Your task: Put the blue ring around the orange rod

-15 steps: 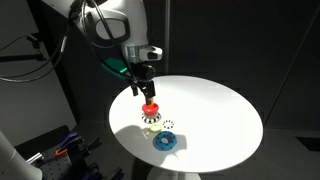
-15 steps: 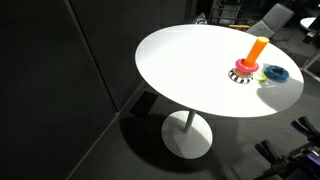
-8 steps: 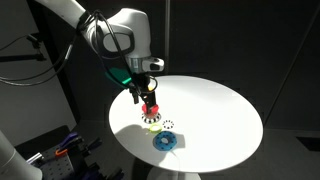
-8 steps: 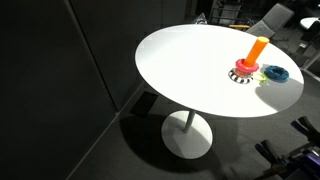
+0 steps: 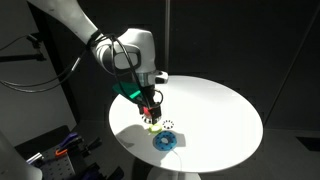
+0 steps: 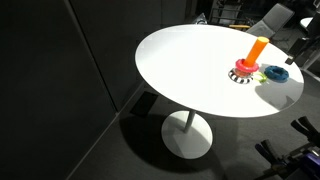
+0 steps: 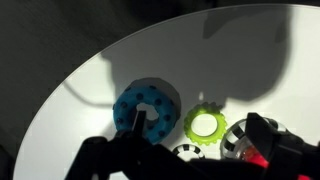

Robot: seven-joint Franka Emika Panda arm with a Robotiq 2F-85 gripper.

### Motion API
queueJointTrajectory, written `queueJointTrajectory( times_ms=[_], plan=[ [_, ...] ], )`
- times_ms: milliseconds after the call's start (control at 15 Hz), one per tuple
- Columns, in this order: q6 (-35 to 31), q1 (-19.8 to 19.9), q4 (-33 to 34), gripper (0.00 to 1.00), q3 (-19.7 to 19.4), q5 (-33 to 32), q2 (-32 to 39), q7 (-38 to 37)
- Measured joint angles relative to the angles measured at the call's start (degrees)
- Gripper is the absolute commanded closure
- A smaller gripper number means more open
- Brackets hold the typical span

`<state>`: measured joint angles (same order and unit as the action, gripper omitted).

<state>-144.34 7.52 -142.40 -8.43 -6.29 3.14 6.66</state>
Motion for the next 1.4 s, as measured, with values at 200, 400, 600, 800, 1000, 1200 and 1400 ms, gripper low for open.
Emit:
queueJointTrajectory(
  times_ms=[200,400,600,800,1000,1200,1400],
  plan=[
    [-2.32,0.01,1.09,0.00,-0.21,-0.03,3.73,0.00],
    [-3.52,0.01,2.76,0.00,-0.59,-0.03,7.49,0.00],
    [-4.21,0.02,4.44,0.00,-1.12,-0.03,10.77,0.00],
    [-4.61,0.03,5.83,0.00,-1.47,-0.03,13.42,0.00],
    [-5.19,0.04,6.88,0.00,-1.50,-0.03,15.35,0.00],
    [-6.58,0.04,7.69,0.00,-1.43,-0.03,16.90,0.06],
    [-7.97,0.04,8.16,0.00,-1.27,0.02,18.10,0.11]
  ],
)
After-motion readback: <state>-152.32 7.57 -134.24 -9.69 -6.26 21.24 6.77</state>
